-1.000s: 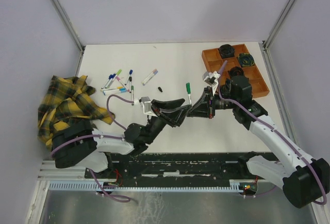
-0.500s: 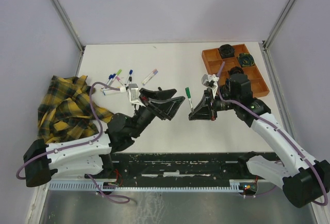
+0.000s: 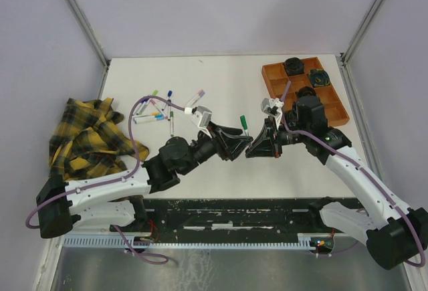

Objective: Open the pen caps
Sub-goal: Pick up the pen from the center of the board.

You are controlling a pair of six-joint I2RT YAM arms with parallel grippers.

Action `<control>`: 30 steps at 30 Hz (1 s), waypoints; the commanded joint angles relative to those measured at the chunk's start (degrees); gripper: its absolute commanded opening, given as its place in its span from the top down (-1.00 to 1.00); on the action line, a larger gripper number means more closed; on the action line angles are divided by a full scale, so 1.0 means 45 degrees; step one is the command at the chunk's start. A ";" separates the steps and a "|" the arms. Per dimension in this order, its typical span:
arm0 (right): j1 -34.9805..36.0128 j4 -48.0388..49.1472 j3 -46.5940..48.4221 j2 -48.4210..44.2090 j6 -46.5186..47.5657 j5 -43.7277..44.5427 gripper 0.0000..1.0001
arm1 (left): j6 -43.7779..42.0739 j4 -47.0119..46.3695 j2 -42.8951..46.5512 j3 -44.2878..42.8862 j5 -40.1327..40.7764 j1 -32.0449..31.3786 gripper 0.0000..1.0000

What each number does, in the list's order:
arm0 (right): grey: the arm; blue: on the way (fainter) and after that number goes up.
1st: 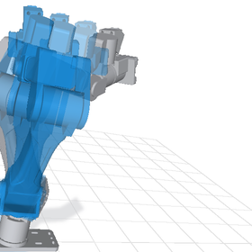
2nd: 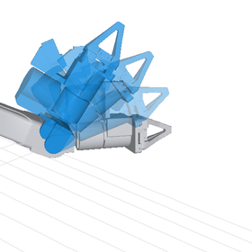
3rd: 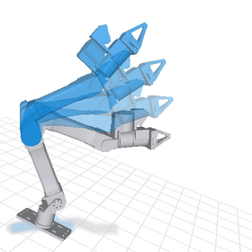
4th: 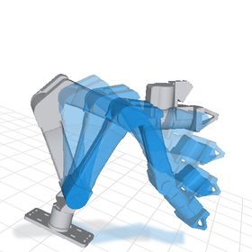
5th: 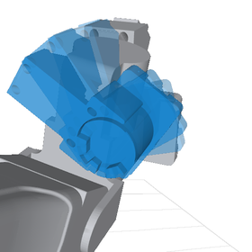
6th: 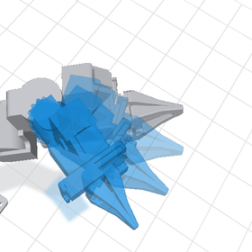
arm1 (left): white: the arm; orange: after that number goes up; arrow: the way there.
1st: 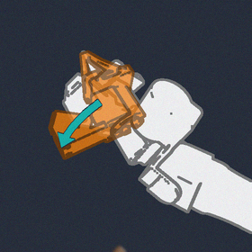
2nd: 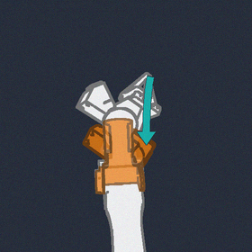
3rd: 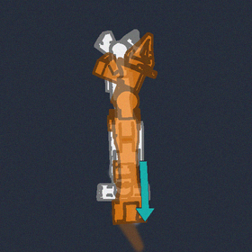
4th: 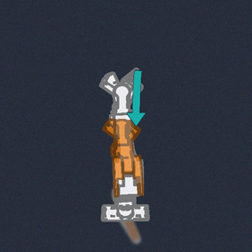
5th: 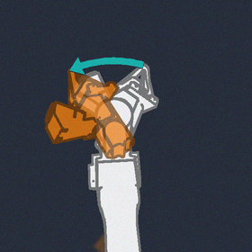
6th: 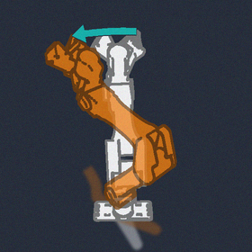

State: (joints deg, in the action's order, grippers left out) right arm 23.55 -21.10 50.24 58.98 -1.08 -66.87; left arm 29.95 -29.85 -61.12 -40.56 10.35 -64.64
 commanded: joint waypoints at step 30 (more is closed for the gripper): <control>-0.0238 0.2855 -0.0020 0.0002 -0.2568 -0.0247 -0.08 | 0.1751 -0.5809 -0.1232 0.1845 0.0072 0.0625 0.94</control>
State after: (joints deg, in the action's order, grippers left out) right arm 22.79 -16.05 50.33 59.35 -7.57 -67.05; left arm 34.52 -44.03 -66.13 -34.41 7.81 -62.04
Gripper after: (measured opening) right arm 0.533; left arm 0.073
